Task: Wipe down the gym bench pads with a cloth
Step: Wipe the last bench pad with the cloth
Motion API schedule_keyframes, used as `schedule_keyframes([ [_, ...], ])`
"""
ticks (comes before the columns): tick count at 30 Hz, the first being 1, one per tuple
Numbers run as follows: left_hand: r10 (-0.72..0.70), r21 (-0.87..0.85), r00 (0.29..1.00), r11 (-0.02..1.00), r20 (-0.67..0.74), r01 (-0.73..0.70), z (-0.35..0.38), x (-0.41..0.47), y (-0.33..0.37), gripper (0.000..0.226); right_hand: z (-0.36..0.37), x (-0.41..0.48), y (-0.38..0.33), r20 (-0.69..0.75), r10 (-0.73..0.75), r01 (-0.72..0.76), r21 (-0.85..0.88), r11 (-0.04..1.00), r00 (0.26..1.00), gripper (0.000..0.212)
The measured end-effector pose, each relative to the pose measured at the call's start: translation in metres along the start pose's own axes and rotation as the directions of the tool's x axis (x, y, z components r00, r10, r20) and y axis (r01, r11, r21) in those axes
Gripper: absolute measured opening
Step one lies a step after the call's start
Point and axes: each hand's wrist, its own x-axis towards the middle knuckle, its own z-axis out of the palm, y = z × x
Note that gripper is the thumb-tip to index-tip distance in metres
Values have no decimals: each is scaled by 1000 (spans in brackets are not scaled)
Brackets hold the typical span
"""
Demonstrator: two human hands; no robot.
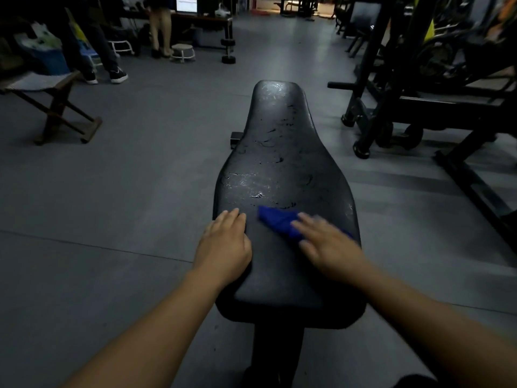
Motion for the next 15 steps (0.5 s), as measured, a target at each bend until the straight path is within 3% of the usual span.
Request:
schedule_keyframes([
  [3, -5, 20, 1000, 1000, -13, 5, 4, 9, 3, 56, -3, 60, 43, -67, 309, -312, -43, 949, 949, 51],
  [5, -14, 36, 999, 999, -34, 15, 10, 11, 4, 58, 3, 102, 20, -124, 335, -343, -50, 938, 934, 44],
  [7, -19, 21, 999, 1000, -47, 20, 13, 10, 4, 63, 15, 116, -20, -115, 176, -183, -46, 982, 978, 38],
  [9, -25, -7, 997, 1000, -78, 24, 13, 8, 2, 70, 21, 87, -49, -55, -63, 60, -50, 997, 996, 46],
  [11, -26, -9, 996, 1000, -86, 25, 12, 8, 1, 70, 9, 45, -36, -52, -130, 131, 26, 991, 990, 51],
  [13, -35, 14, 999, 999, -37, 35, 10, 5, 6, 64, -4, 31, 10, -45, 50, -49, 5, 999, 998, 51],
  [15, -41, 17, 999, 999, -33, 42, 9, 3, 10, 65, -15, 57, 50, -18, 278, -278, -11, 960, 960, 47],
])
